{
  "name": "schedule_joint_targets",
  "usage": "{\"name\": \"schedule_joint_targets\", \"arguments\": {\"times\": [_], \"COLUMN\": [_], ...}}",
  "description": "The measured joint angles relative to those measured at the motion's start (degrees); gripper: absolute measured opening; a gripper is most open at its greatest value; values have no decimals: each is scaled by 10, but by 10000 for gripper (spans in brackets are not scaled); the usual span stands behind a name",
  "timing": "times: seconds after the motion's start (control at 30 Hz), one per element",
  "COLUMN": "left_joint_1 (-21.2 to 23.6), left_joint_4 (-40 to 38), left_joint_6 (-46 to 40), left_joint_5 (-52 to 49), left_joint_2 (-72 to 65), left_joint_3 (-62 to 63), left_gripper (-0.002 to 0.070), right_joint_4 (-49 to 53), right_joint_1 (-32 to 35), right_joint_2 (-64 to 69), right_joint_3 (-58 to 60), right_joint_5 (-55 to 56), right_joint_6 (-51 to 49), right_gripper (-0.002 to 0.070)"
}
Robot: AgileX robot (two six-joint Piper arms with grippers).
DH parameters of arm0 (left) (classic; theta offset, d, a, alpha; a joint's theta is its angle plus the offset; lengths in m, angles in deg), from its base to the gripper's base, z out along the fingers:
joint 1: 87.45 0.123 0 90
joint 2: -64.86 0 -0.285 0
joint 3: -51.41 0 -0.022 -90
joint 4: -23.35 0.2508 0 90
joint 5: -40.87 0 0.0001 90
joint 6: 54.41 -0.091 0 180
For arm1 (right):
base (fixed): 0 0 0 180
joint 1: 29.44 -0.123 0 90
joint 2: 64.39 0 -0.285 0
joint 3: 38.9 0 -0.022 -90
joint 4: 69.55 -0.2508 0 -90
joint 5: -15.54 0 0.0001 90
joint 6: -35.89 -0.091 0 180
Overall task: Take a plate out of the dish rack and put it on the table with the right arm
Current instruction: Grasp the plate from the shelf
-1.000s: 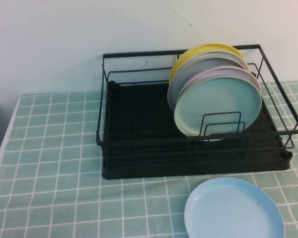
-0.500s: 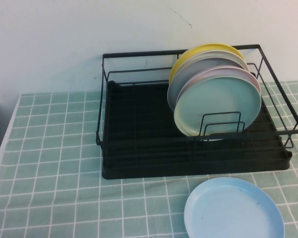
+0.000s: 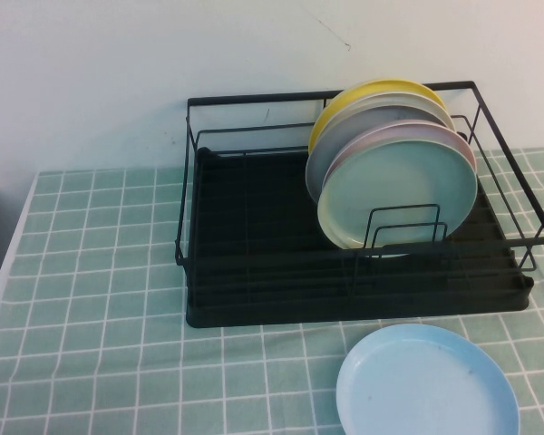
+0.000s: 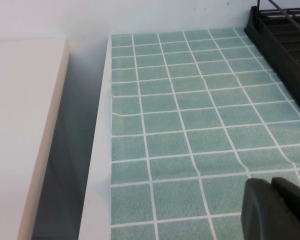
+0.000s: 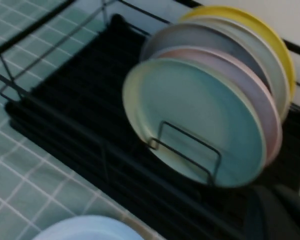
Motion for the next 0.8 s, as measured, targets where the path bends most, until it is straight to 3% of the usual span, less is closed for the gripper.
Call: {"name": "schedule_joint_targets", "arguments": {"times": [0.13, 0.27, 0.37, 0.47, 0.53, 0.8], "left_joint_1": [0, 0, 0, 0, 0, 0], "left_joint_4": [0, 0, 0, 0, 0, 0], "left_joint_6": [0, 0, 0, 0, 0, -1], "left_joint_5": [0, 0, 0, 0, 0, 0], "left_joint_2": [0, 0, 0, 0, 0, 0], "left_joint_3": [0, 0, 0, 0, 0, 0], "left_gripper": [-4, -4, -4, -4, -4, -4], "right_joint_4": [-178, -305, -335, -345, -347, -343], "right_joint_1": [-1, -6, -6, -6, -7, -47], "right_joint_2": [65, 128, 165, 205, 231, 314], "right_joint_3": [-2, -9, -27, -54, -69, -106], "right_joint_5": [4, 16, 21, 22, 22, 59], "right_joint_6": [186, 311, 364, 413, 446, 583], "right_gripper": [8, 94, 215, 380, 442, 482]}}
